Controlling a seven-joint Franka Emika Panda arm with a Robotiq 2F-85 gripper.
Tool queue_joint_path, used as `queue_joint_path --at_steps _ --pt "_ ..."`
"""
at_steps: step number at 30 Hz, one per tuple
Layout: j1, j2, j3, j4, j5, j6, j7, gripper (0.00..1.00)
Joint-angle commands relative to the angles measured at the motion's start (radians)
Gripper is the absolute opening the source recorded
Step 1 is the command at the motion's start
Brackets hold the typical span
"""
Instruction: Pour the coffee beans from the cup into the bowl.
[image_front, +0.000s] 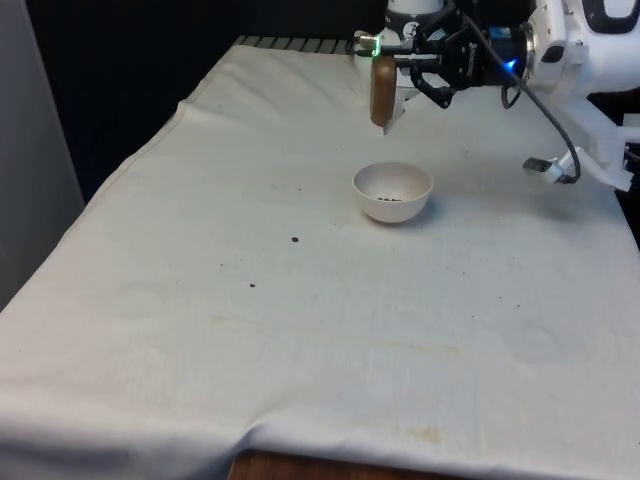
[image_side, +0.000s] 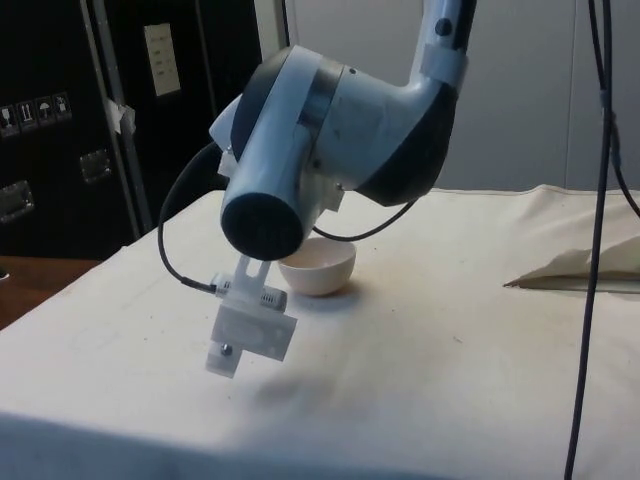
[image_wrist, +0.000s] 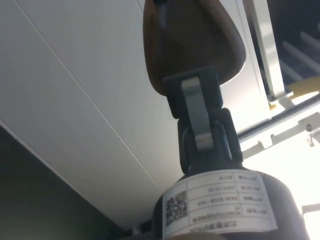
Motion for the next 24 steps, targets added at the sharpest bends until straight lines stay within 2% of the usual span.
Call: queue_joint_path --at_steps 1,3,4,5,7,12,13,14,20,24 --pt "0.007 0.007 -0.002 0.004 -0.007 -0.019 -0.007 0.0" --pt "0.009 0.012 -0.001 0.006 -0.014 -0.036 -0.009 0.0" --pt "0.002 0.007 0.003 0.001 -0.011 -0.024 0.0 0.0" --pt "0.009 0.014 0.0 0.006 -0.018 -0.043 -0.01 0.0" --pt "0.011 0.021 0.002 0.008 -0.028 -0.064 -0.014 0.0" --pt "0.012 0.026 0.004 0.008 -0.042 -0.093 -0.021 0.0" --pt "0.008 0.024 0.006 0.005 -0.04 -0.088 -0.011 0.0" --pt "0.012 0.026 0.004 0.007 -0.045 -0.098 -0.023 0.0" --pt "0.017 0.027 0.008 0.007 -0.057 -0.129 -0.039 0.0" --pt "0.013 0.026 0.012 0.005 -0.056 -0.13 -0.03 0.0"
